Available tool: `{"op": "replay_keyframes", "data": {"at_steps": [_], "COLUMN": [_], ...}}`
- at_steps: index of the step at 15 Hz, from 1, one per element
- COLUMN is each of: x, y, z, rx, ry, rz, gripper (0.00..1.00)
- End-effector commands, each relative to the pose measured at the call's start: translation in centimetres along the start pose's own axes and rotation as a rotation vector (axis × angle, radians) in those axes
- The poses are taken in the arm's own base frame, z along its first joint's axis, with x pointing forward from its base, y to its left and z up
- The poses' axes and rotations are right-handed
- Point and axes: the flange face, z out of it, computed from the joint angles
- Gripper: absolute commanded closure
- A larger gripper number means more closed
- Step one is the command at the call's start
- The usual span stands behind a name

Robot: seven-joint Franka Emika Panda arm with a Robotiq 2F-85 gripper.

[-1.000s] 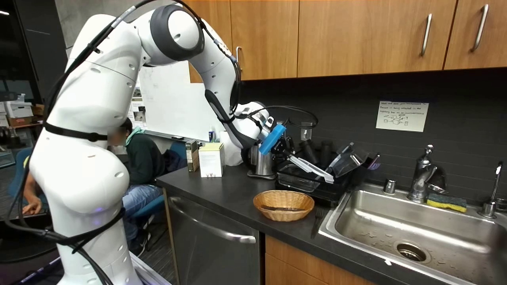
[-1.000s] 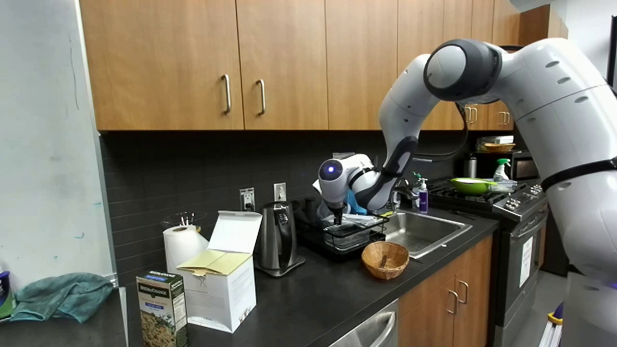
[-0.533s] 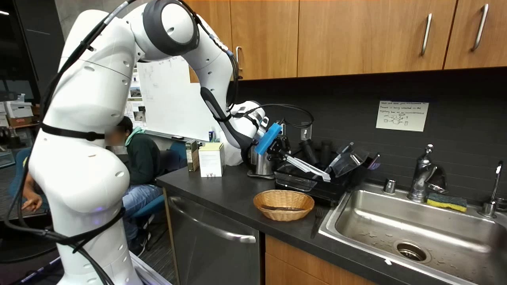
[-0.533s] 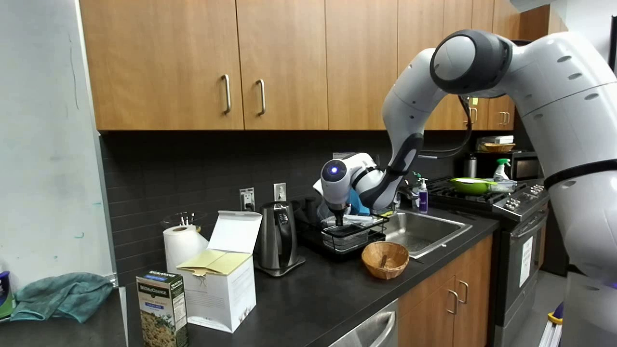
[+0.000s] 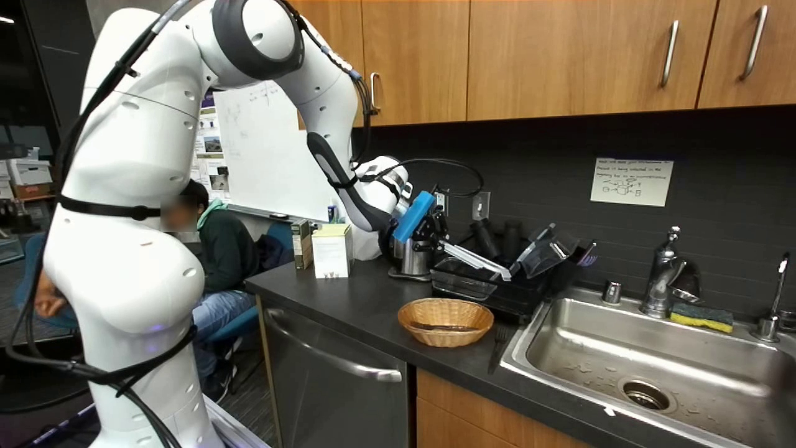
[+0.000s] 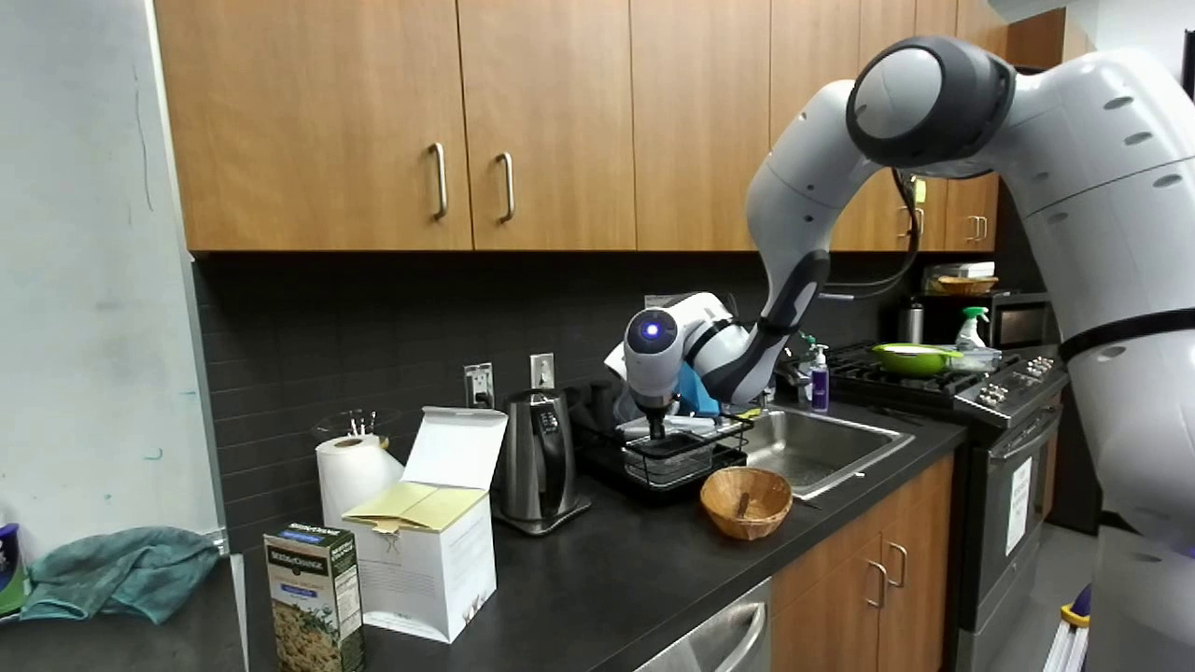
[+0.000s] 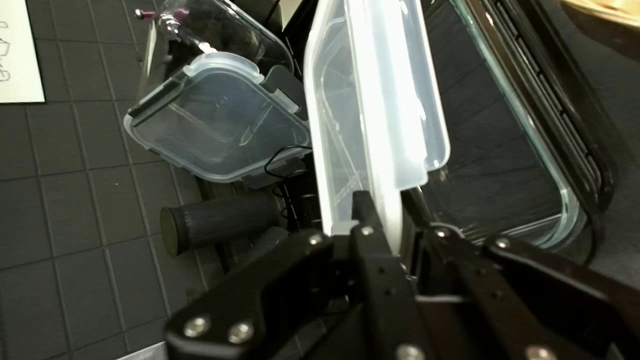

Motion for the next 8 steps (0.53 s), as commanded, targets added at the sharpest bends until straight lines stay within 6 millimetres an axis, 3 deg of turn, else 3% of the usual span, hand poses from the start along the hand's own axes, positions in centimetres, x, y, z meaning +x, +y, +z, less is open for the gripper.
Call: {"op": "replay_keyframes", "data": {"at_steps": [1,8], "x": [-0.5,-1.6], "y": [-0.4,-0.8], "z": [-2.0,-2.6], "rx": [-0.016,-0.005], "ry": [0.036,0.103], "rz": [-0.005,0.037], "gripper": [0.96,0.96]}}
